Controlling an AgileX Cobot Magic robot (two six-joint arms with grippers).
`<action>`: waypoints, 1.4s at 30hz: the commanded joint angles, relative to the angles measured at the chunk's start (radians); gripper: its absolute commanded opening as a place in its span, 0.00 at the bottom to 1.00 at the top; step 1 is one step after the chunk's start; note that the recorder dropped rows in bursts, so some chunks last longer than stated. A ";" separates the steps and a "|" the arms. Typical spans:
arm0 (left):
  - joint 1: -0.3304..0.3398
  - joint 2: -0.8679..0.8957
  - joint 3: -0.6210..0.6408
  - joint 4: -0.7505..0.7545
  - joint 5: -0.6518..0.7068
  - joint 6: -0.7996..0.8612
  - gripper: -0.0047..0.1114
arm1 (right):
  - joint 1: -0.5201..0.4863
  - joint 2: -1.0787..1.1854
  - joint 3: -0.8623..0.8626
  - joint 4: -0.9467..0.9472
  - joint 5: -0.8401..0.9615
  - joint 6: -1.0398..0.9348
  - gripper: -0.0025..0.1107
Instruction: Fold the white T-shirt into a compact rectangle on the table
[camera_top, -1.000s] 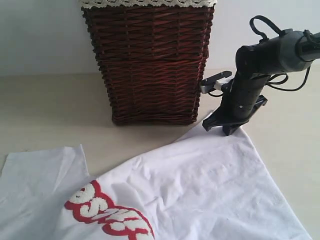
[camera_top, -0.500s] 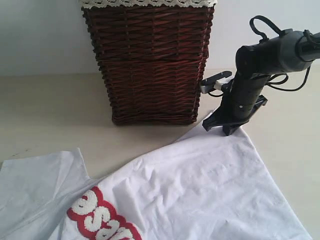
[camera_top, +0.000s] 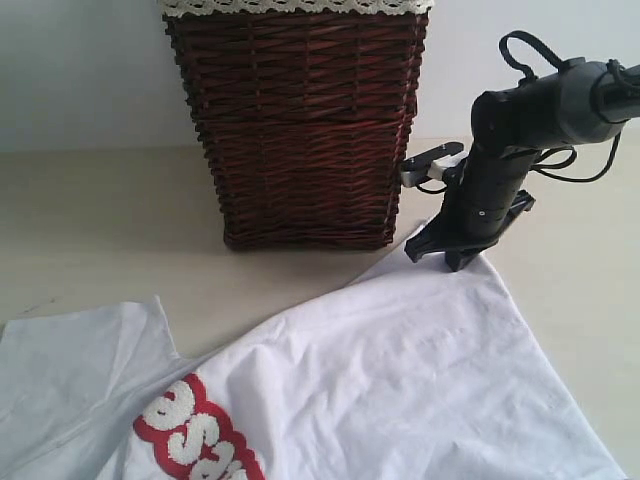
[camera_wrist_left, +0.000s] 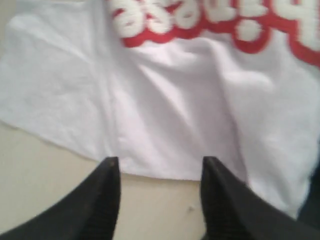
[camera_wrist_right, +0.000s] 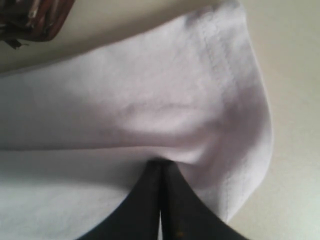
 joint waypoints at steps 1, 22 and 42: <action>-0.002 0.163 0.028 0.112 -0.104 -0.241 0.22 | -0.010 0.039 0.002 -0.009 0.002 0.016 0.02; 0.624 1.128 -0.288 -0.049 -0.348 -0.168 0.04 | -0.010 0.039 0.002 0.010 0.009 0.016 0.02; 0.785 1.548 -0.898 0.082 -0.226 -0.116 0.04 | -0.010 0.039 0.002 0.006 -0.031 0.023 0.02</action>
